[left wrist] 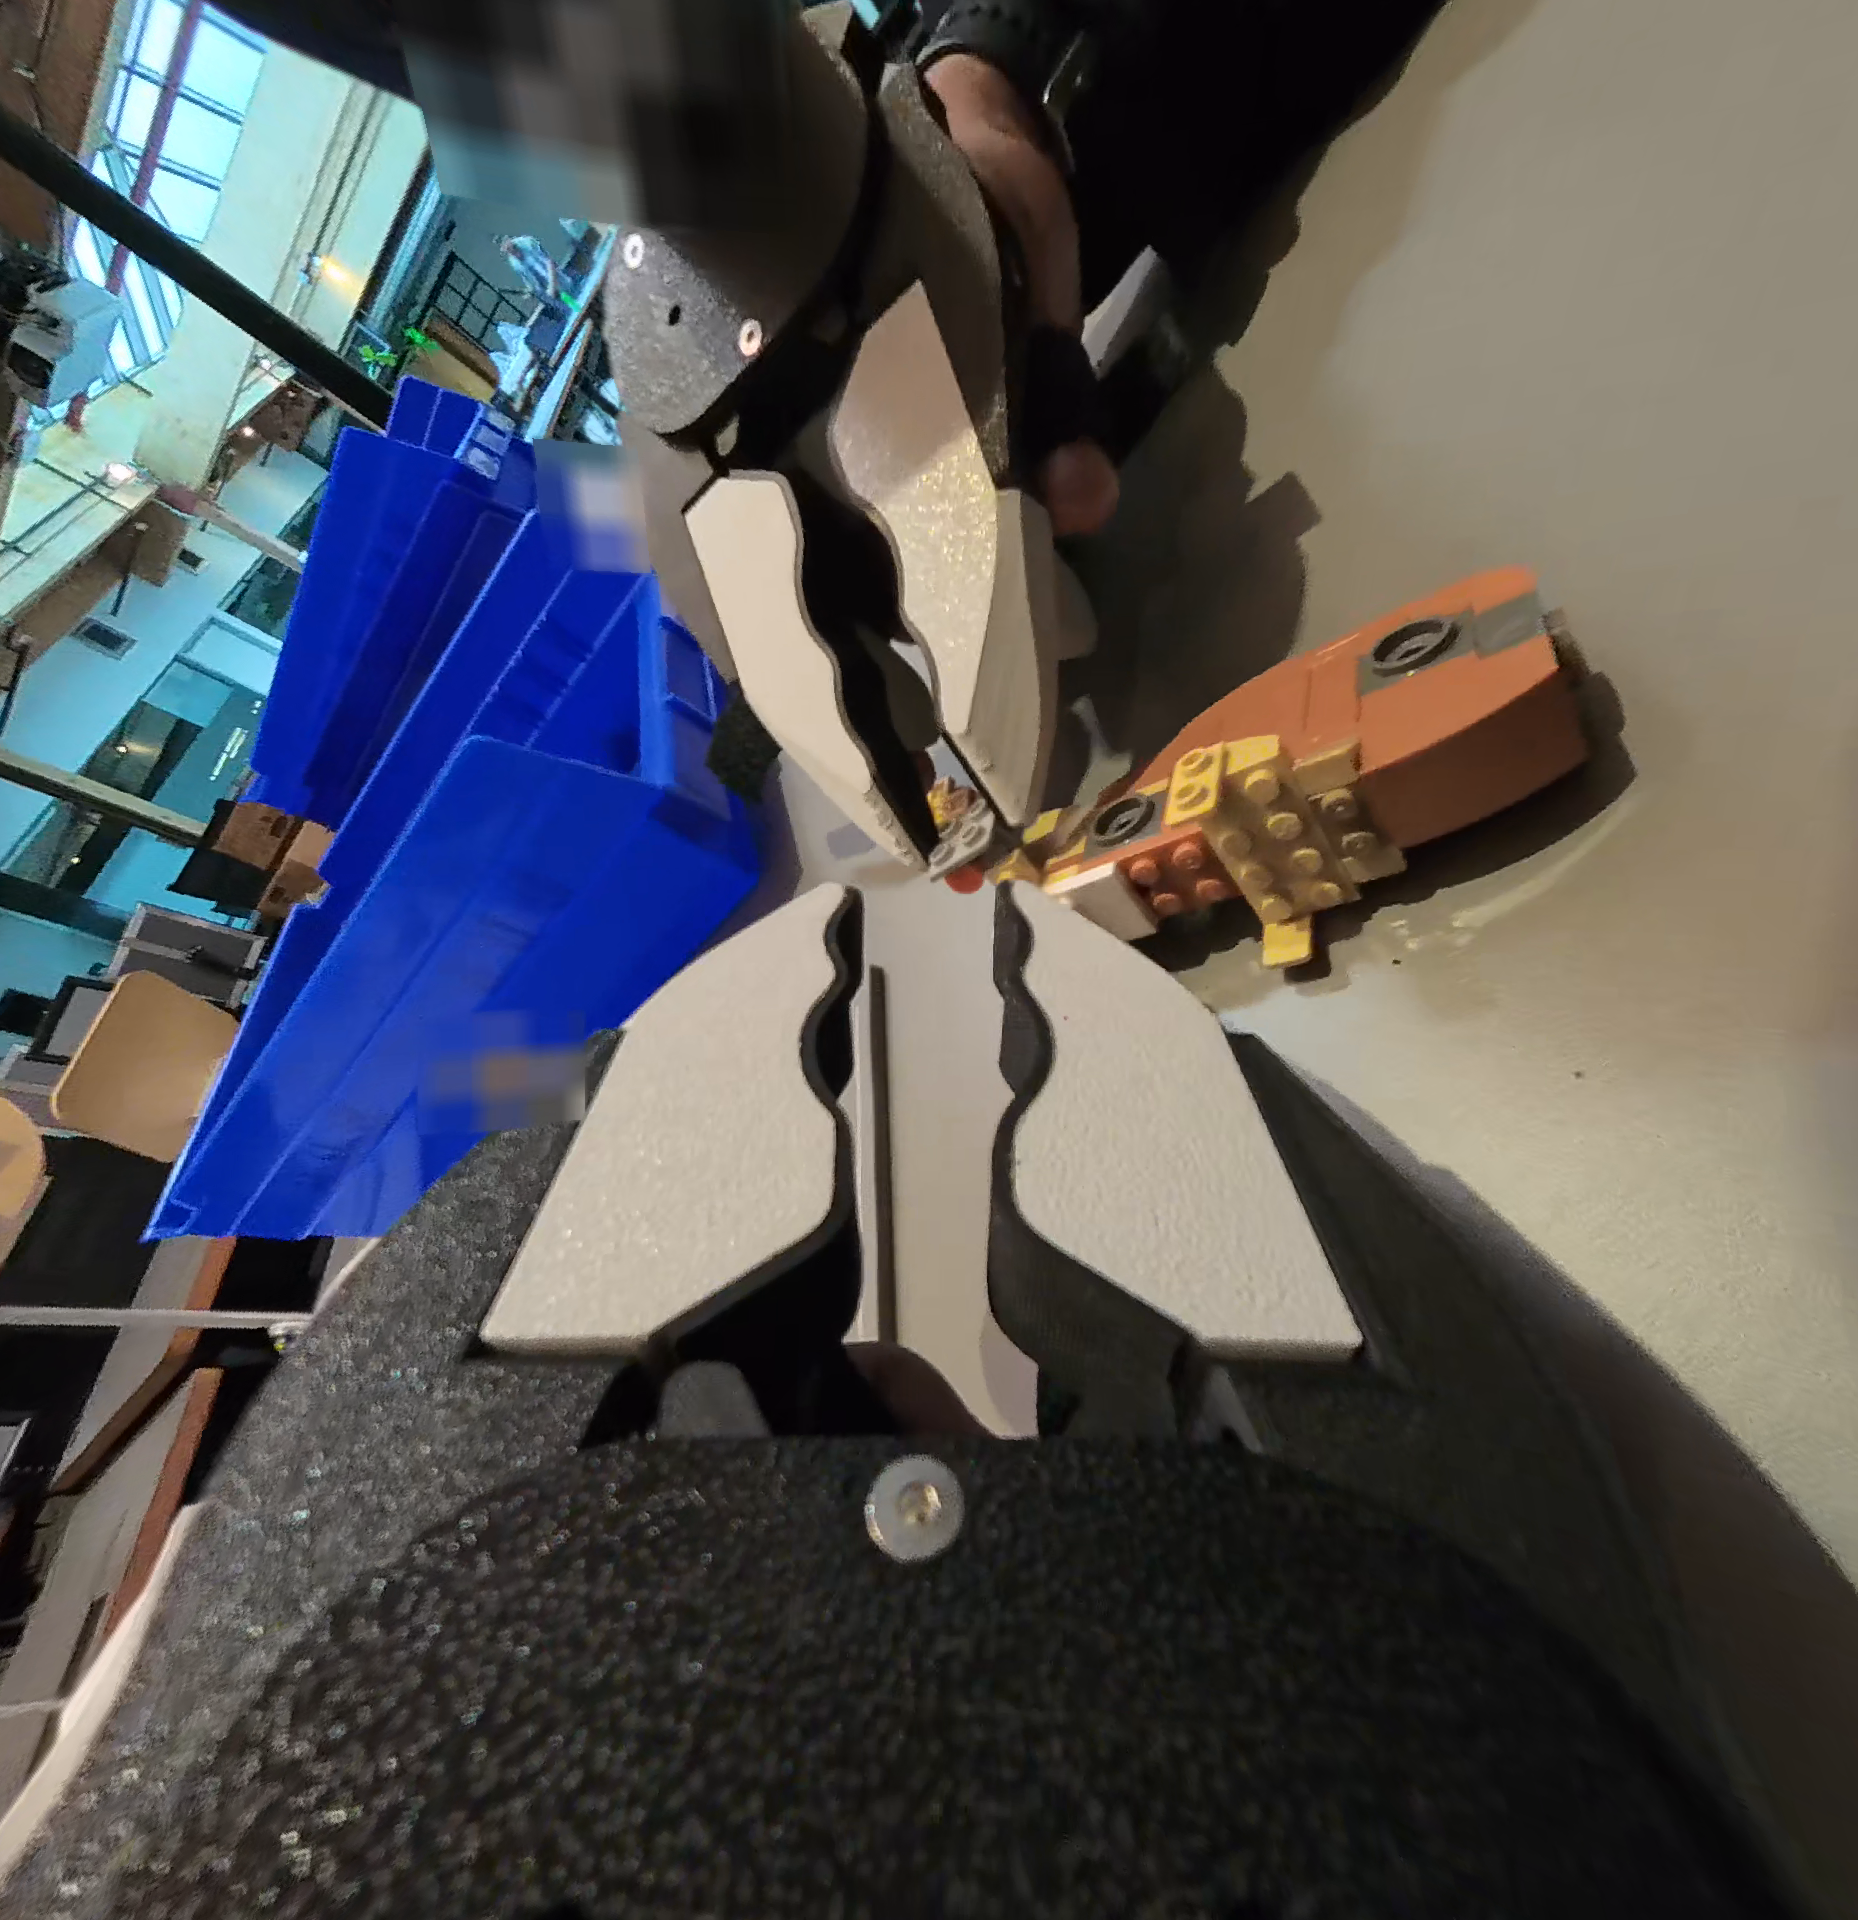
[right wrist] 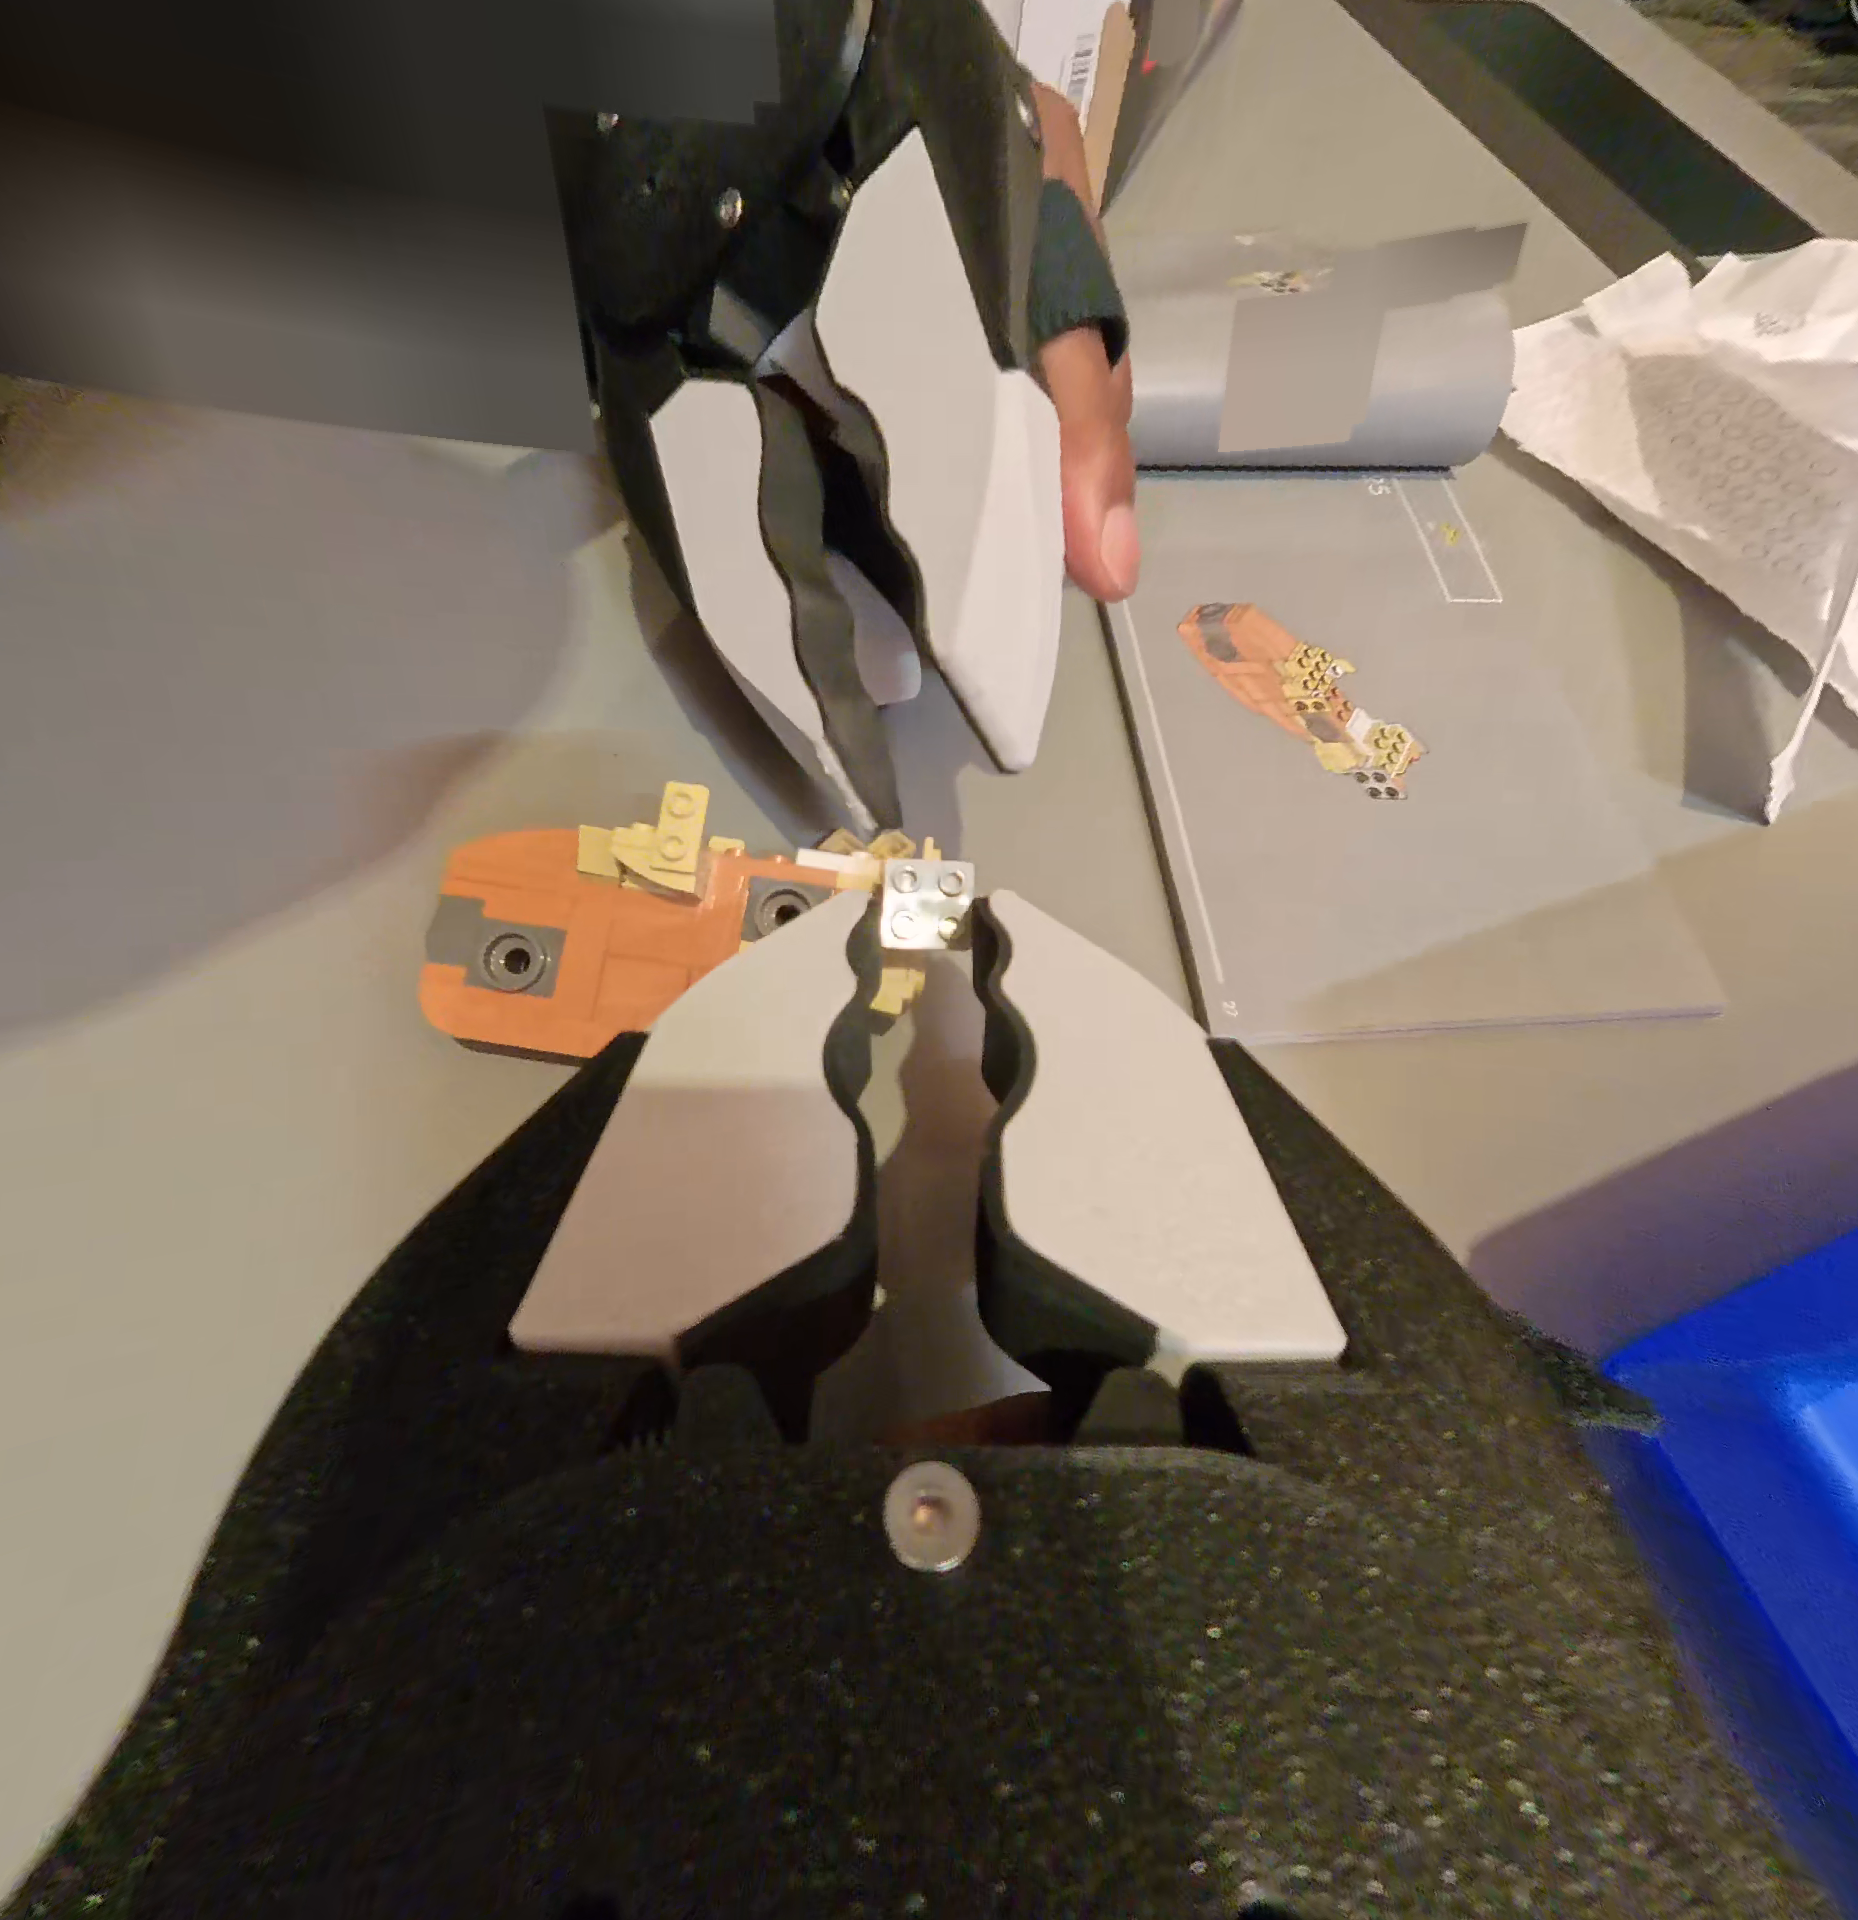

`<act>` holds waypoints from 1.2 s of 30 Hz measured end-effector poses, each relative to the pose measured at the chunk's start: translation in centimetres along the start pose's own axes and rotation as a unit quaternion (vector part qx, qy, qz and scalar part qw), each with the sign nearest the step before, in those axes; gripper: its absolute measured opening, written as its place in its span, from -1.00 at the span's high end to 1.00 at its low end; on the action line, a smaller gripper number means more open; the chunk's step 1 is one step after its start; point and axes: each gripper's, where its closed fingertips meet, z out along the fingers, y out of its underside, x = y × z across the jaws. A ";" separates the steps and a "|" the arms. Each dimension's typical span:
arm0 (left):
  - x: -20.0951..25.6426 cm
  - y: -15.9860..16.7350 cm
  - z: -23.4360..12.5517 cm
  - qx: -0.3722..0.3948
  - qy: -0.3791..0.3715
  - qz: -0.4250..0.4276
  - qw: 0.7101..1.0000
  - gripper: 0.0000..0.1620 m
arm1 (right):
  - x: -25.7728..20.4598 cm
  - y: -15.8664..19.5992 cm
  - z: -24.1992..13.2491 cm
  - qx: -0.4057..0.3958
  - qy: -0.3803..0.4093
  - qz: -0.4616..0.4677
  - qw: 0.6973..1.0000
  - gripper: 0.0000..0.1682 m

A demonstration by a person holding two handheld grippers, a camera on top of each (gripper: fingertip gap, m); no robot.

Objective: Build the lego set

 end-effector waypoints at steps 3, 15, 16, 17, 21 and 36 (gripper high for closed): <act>0.3 0.0 0.2 -0.003 0.004 0.005 1.000 0.70 | -0.1 0.1 0.1 -0.005 0.001 -0.008 1.000 0.81; 0.2 0.2 0.5 -0.005 -0.007 0.006 1.000 0.74 | -0.1 0.0 0.4 -0.007 0.004 -0.007 1.000 0.81; 0.2 0.2 0.5 -0.005 -0.006 0.007 1.000 0.74 | -0.1 0.1 0.4 -0.008 0.004 -0.008 1.000 0.81; 0.3 0.2 0.5 -0.006 -0.006 0.009 1.000 0.74 | -0.1 0.1 0.4 -0.008 0.003 -0.007 1.000 0.81; 0.4 0.2 0.5 -0.006 -0.004 0.013 1.000 0.75 | -0.1 0.0 0.5 -0.009 -0.003 -0.005 1.000 0.81; 0.6 0.2 0.4 -0.015 -0.004 0.051 0.999 0.81 | -0.1 0.0 0.6 -0.007 -0.023 0.012 1.000 0.81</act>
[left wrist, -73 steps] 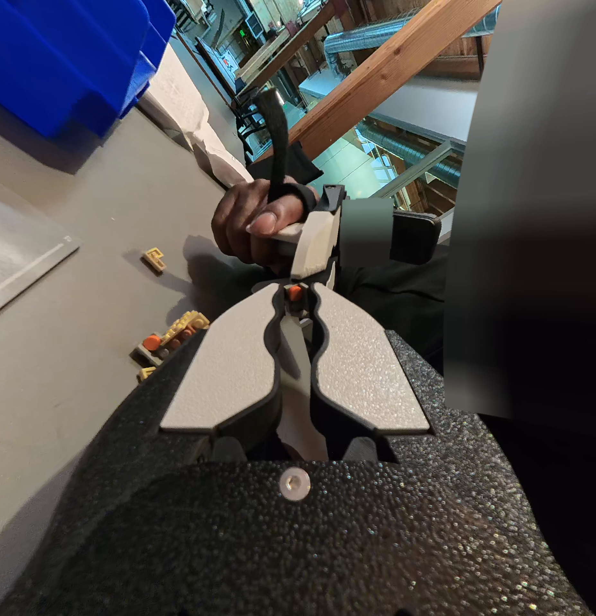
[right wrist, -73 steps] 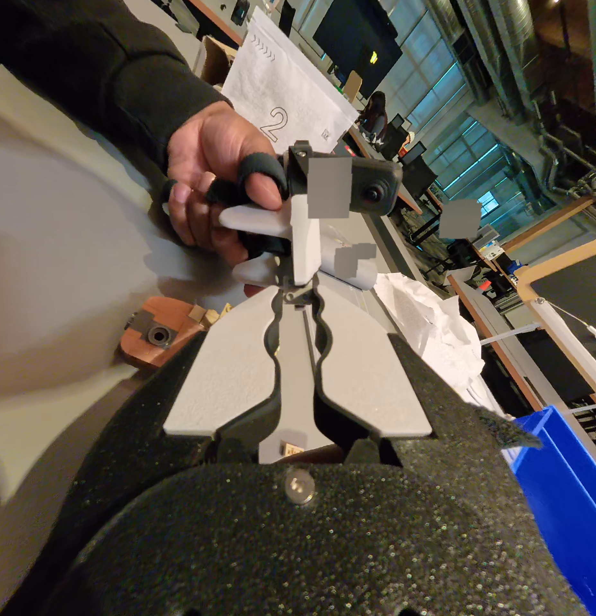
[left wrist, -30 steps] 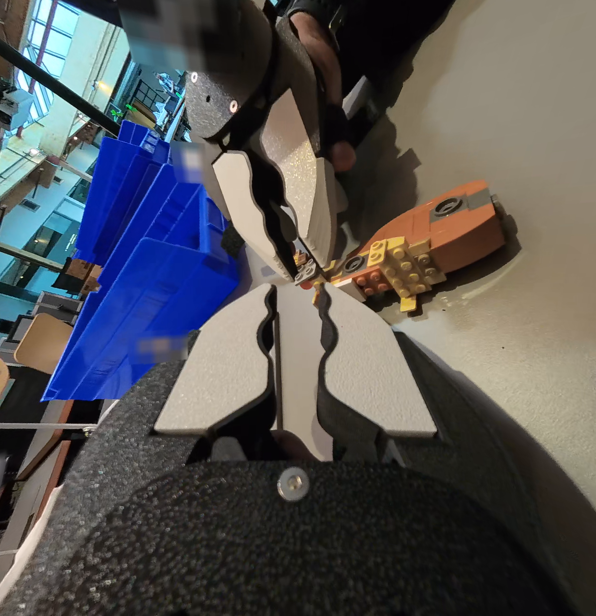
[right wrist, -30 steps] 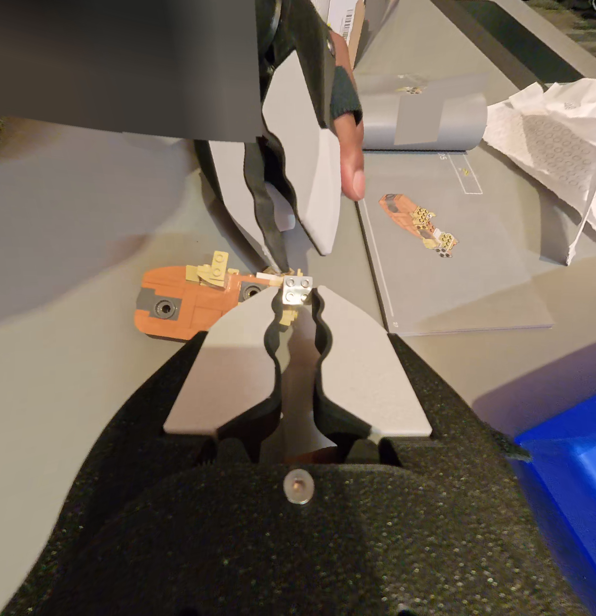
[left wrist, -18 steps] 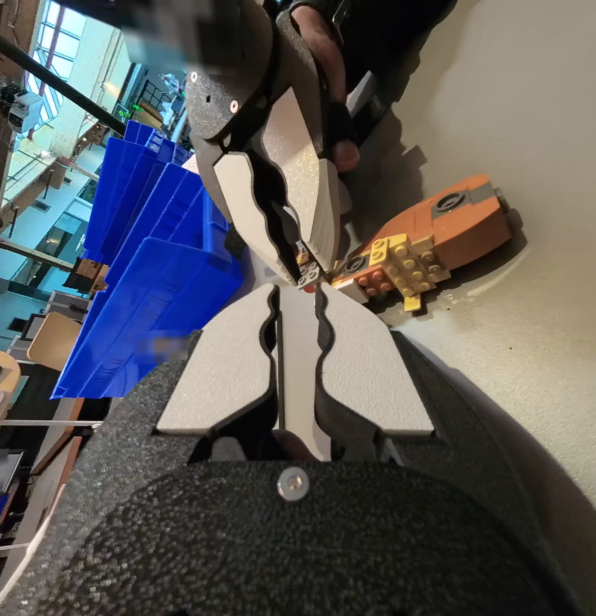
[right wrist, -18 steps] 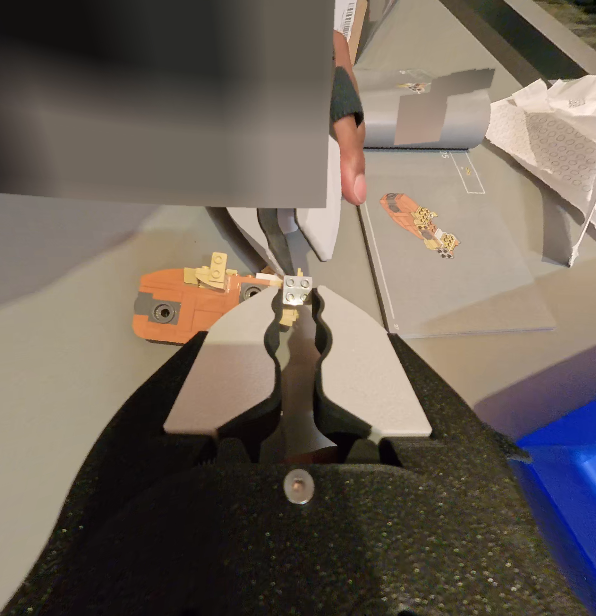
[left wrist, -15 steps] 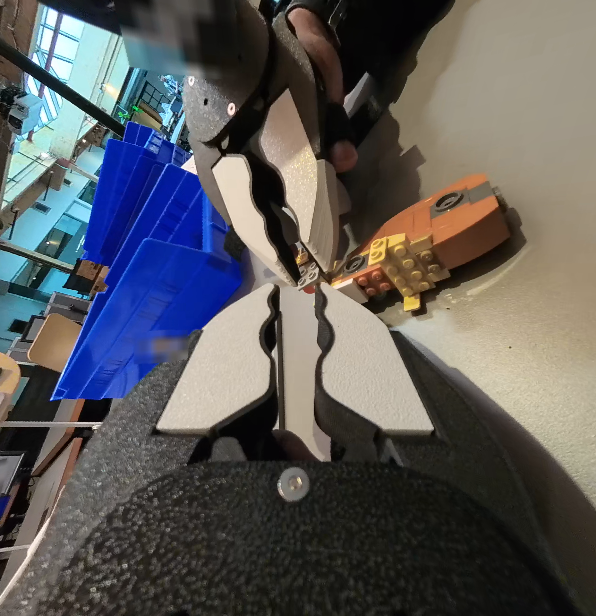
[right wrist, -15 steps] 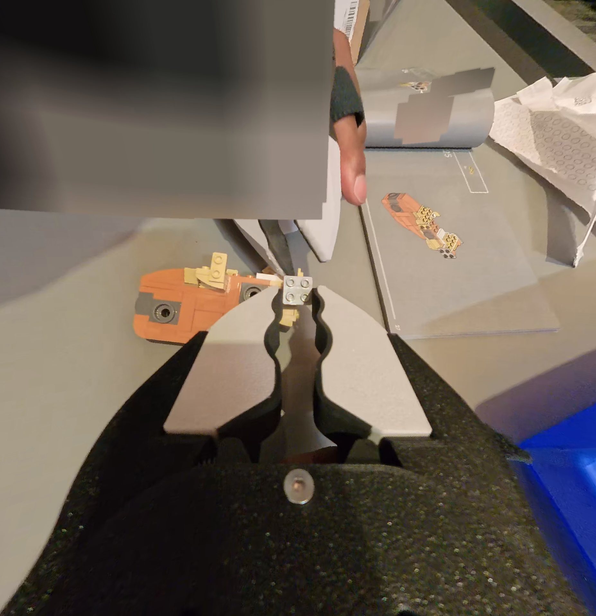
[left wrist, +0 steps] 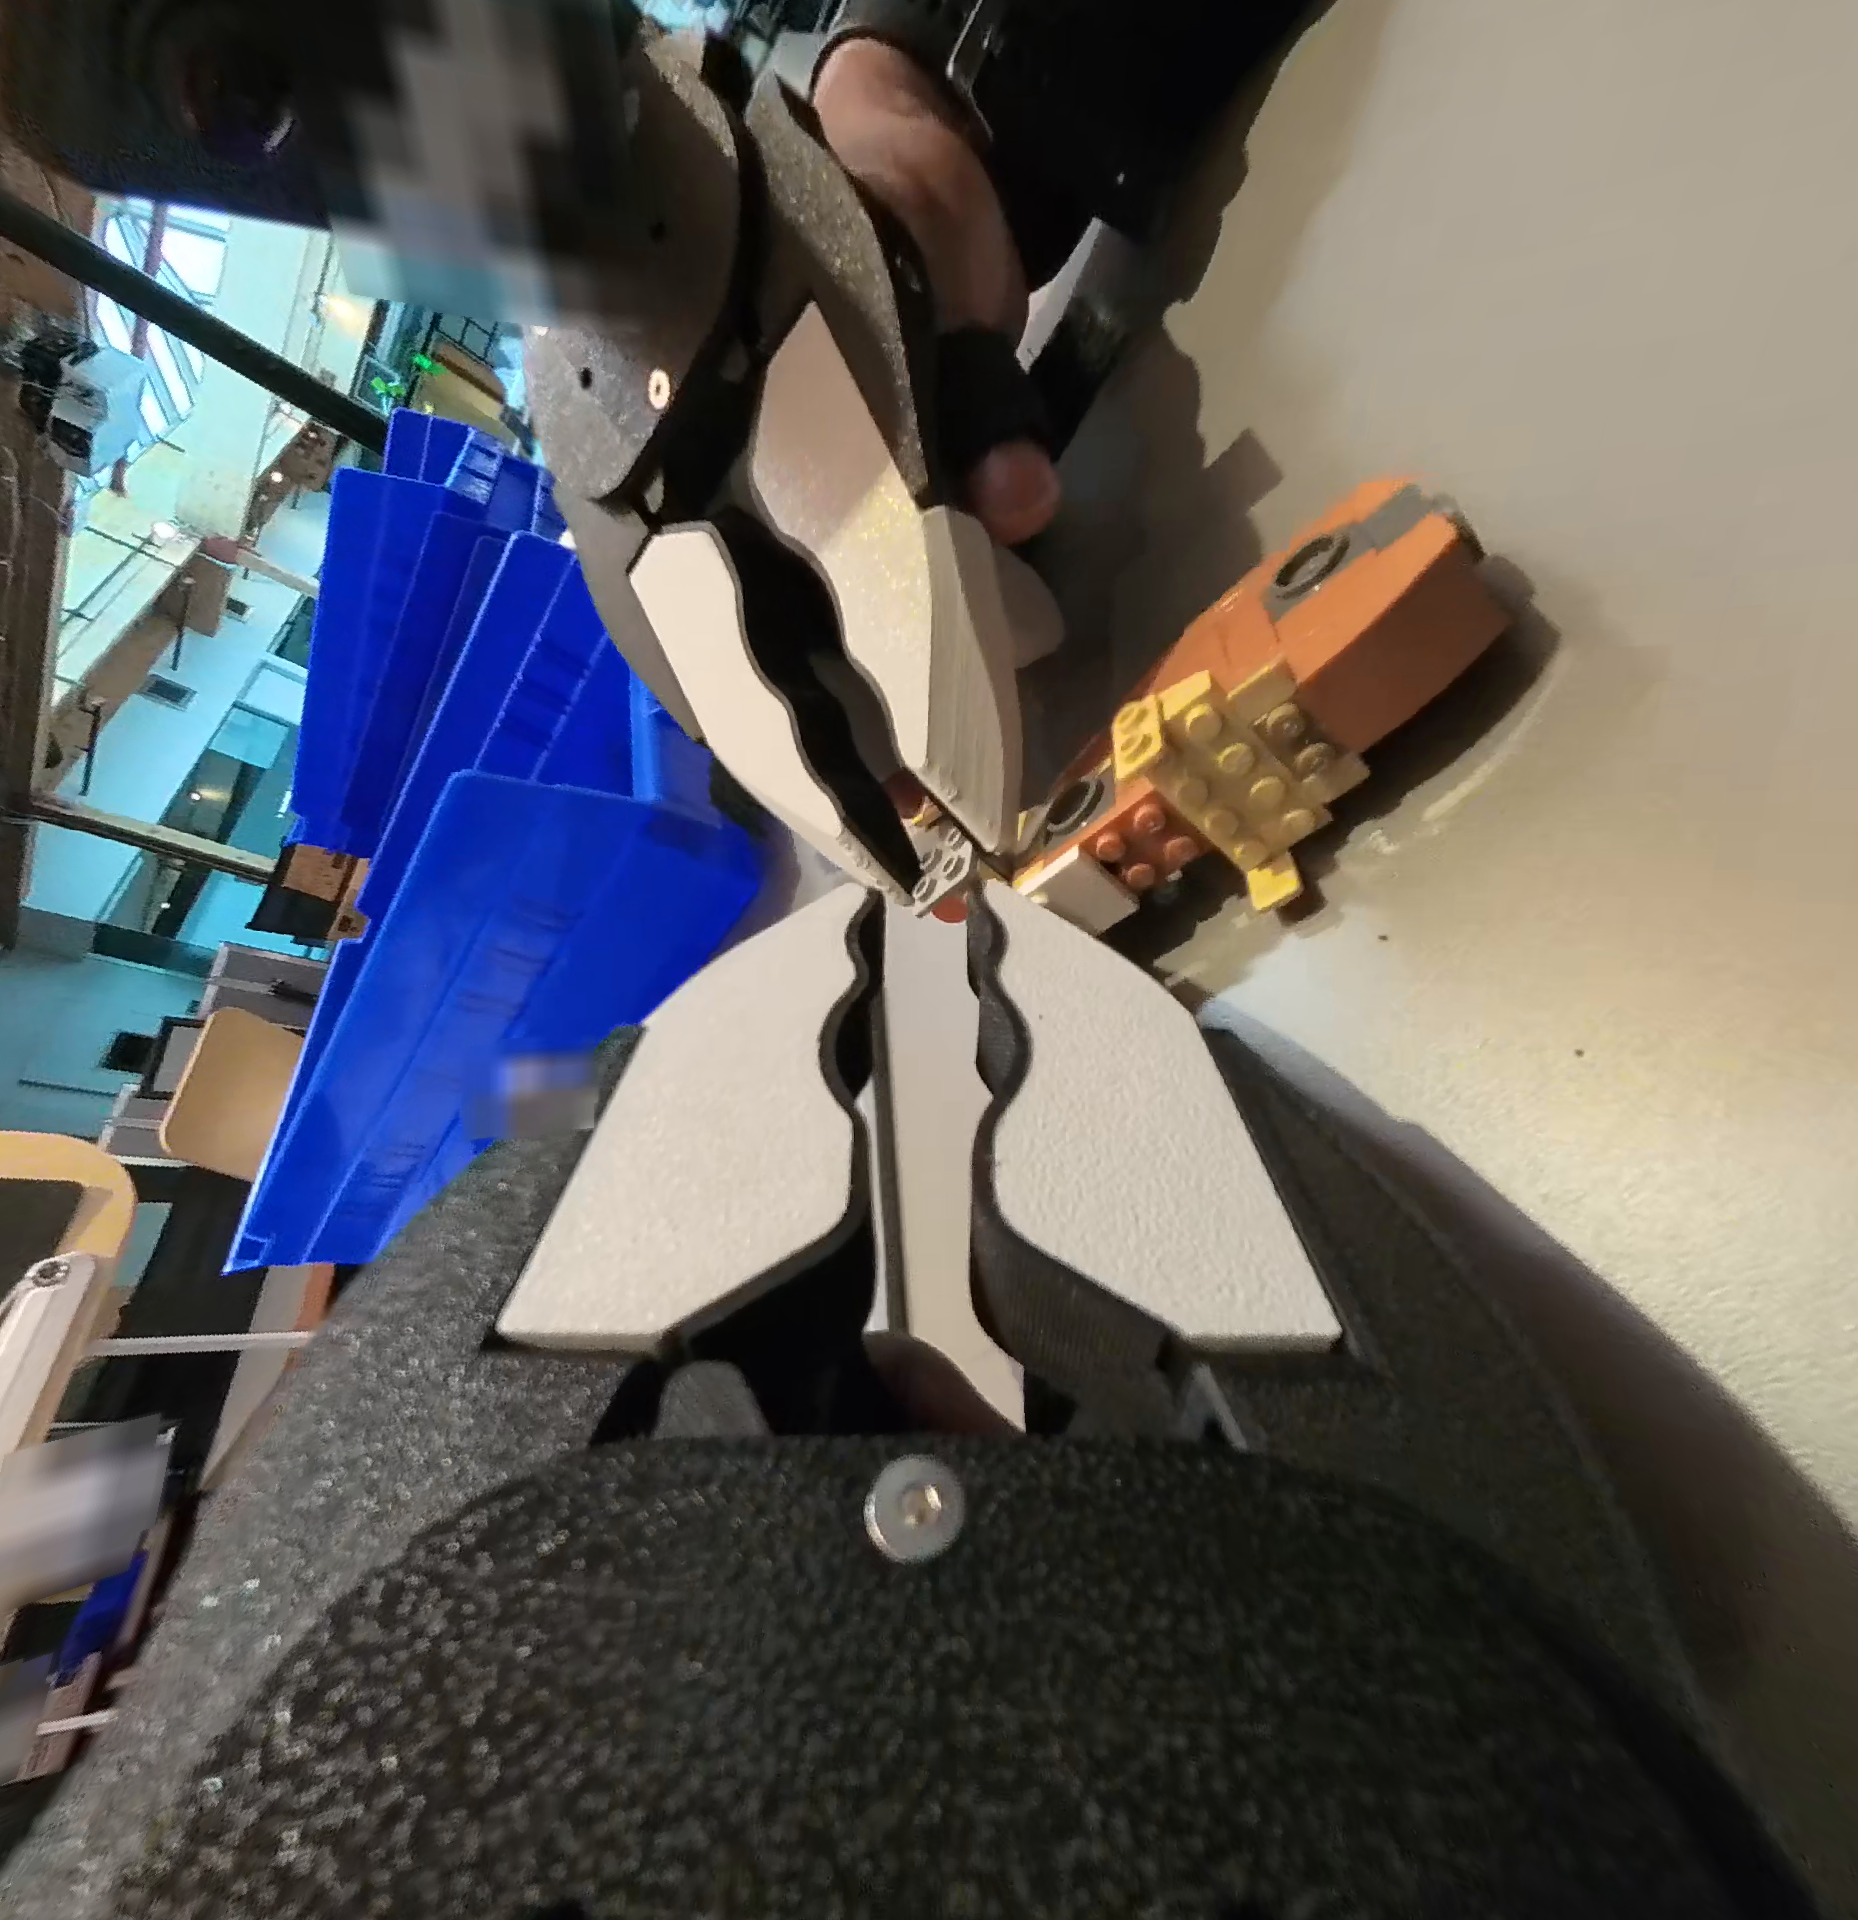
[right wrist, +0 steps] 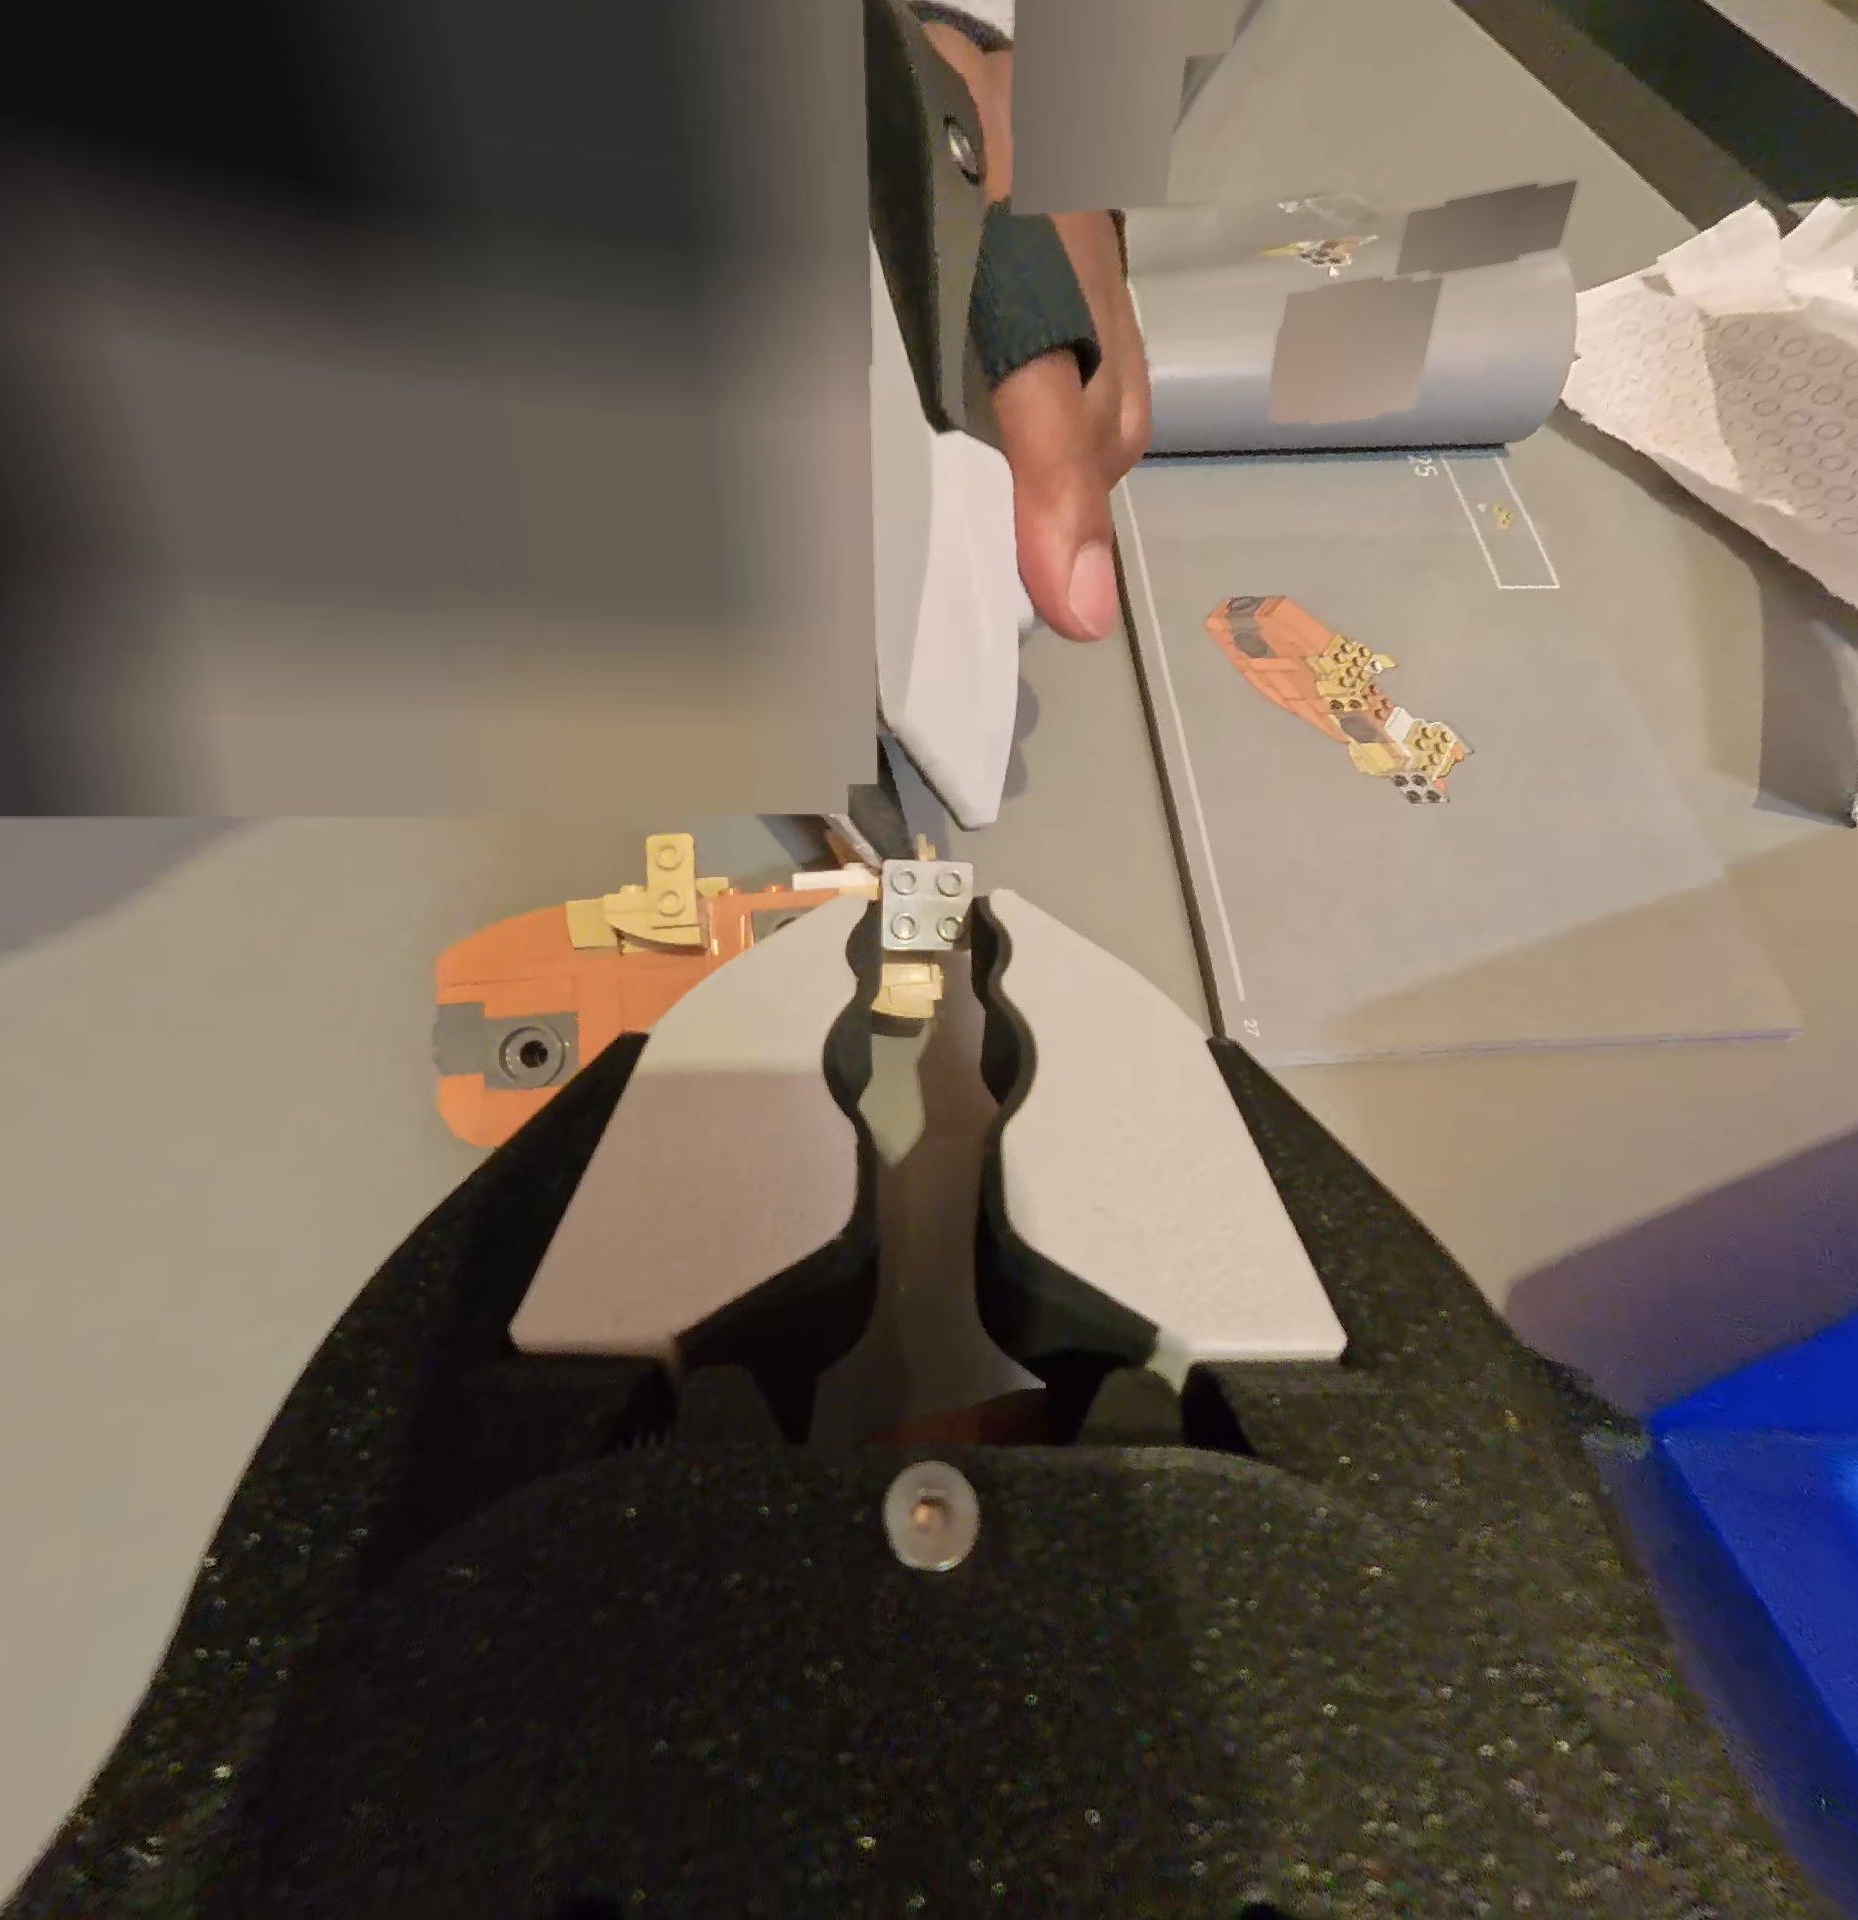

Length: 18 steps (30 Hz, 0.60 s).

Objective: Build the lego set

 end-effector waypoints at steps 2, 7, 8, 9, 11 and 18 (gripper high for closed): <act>0.0 -0.1 -0.1 -0.002 -0.002 0.010 1.000 0.79 | -0.1 0.0 0.0 0.000 -0.004 -0.002 1.000 0.81; -0.1 0.1 -0.3 -0.015 -0.007 0.040 0.999 0.75 | -0.3 0.0 0.1 0.001 -0.020 -0.006 1.000 0.81; -0.1 0.0 -0.3 -0.015 -0.006 0.040 0.999 0.75 | -0.3 0.0 0.1 0.001 -0.023 -0.008 1.000 0.81; -0.1 0.0 -0.3 -0.015 -0.006 0.041 0.999 0.75 | -0.4 -0.1 0.1 0.001 -0.026 -0.011 1.000 0.81; -0.1 0.0 -0.3 -0.016 -0.007 0.044 0.999 0.74 | -0.4 -0.1 0.1 0.002 -0.032 -0.012 0.999 0.81; -0.1 0.0 -0.3 -0.020 -0.010 0.044 0.999 0.75 | -0.3 0.0 0.1 0.000 -0.033 -0.009 0.999 0.81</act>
